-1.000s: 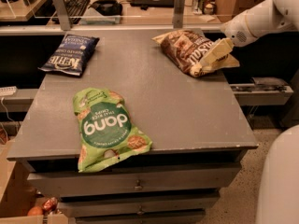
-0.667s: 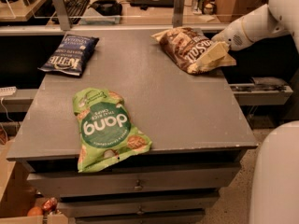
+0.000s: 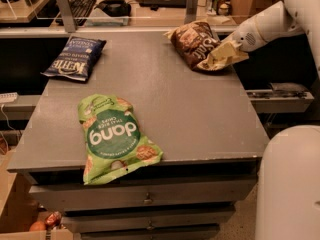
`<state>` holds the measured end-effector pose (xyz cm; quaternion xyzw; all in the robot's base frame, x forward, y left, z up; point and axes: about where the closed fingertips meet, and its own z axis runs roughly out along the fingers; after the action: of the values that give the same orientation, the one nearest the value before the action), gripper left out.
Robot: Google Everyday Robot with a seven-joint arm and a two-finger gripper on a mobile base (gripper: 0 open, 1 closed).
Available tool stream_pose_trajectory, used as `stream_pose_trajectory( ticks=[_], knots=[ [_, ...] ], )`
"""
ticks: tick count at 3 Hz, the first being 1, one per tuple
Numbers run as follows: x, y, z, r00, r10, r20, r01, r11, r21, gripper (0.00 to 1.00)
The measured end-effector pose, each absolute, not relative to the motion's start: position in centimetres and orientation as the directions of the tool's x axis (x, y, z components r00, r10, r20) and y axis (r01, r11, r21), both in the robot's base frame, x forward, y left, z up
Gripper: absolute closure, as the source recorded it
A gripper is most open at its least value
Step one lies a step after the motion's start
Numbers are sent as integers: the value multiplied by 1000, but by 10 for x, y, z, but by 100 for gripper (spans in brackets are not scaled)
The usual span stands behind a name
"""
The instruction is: Move brown chip bag near green rice chip bag
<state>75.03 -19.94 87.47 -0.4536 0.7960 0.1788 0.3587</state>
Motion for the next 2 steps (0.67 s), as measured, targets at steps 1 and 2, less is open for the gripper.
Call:
stream_pose_trajectory(
  ticks=[1,2],
  knots=[
    [742,-188,902,-259,-585,-769,-877,476,-67,100],
    [726,-184,954,-142,-585,-798,-886,435,-161,100]
  ],
)
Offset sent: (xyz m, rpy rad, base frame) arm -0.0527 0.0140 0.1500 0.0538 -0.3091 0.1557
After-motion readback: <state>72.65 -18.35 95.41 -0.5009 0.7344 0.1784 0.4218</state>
